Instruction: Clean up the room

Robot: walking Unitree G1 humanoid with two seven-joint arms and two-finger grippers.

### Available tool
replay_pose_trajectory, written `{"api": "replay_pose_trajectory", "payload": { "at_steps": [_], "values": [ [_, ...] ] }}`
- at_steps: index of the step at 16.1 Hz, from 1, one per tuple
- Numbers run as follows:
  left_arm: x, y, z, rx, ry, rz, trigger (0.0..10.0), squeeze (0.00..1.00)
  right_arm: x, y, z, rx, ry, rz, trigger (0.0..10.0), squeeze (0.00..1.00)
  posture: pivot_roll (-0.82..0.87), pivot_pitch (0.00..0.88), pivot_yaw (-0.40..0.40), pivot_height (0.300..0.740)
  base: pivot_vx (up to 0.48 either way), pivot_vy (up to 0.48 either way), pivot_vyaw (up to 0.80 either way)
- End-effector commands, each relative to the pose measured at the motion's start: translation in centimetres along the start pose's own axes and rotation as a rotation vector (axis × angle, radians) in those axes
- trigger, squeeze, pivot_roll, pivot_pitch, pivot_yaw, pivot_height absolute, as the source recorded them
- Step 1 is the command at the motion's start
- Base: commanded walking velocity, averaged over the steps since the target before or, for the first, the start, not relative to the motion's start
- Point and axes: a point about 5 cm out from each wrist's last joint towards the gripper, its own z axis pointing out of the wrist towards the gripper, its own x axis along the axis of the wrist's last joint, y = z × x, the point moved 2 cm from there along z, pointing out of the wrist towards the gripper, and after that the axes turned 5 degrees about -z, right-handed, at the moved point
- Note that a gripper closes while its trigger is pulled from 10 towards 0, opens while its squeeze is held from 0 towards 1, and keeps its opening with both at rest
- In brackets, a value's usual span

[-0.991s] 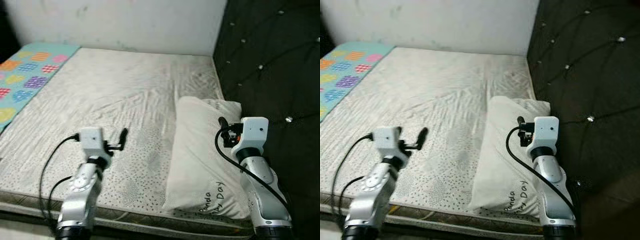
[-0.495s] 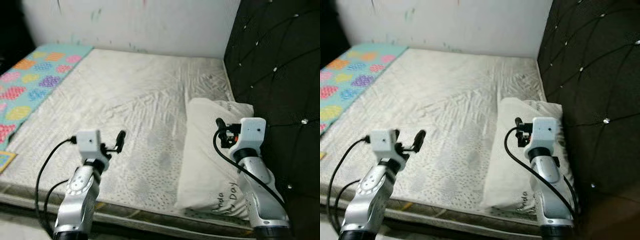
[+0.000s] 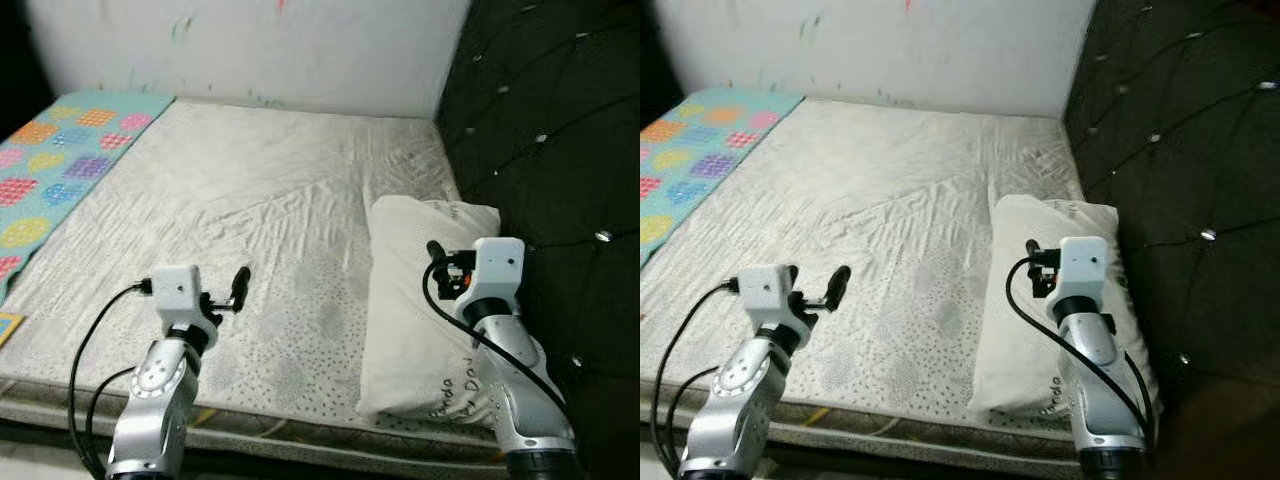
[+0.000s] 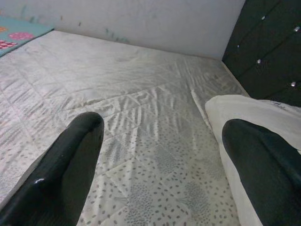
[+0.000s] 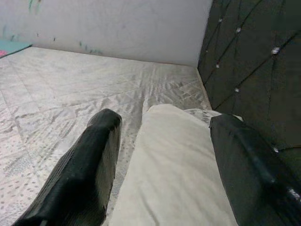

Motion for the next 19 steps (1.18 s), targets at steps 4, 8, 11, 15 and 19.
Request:
{"api": "replay_pose_trajectory", "payload": {
  "at_steps": [4,8,11,15,19],
  "values": [
    [0.42,0.35,0.05,-0.005,0.008,0.014,10.0,0.00,0.17,0.11,0.20,0.009,0.003,0.002,10.0,0.00,-0.14,0.000,0.006,0.740,0.000,0.403,-0.77],
    [0.45,0.41,0.06,-0.005,0.010,0.014,10.0,0.00,0.19,0.21,0.41,0.015,0.005,-0.008,10.0,0.00,-0.14,0.000,0.001,0.740,0.000,0.457,0.00],
    [0.41,0.54,0.08,-0.004,0.012,0.012,10.0,0.00,0.30,0.24,0.52,0.021,0.008,-0.010,10.0,0.00,-0.14,0.000,-0.004,0.740,0.000,0.458,0.00],
    [0.39,0.56,0.01,0.000,0.012,0.008,10.0,0.00,0.32,0.30,0.55,0.022,0.008,-0.014,10.0,0.00,-0.14,0.000,-0.008,0.740,0.000,0.463,0.00],
    [0.23,0.60,-0.18,0.000,0.008,0.008,10.0,0.00,0.23,0.32,0.45,0.023,0.005,-0.014,10.0,0.00,-0.14,0.000,-0.007,0.740,0.000,0.472,0.00]
  ]
}}
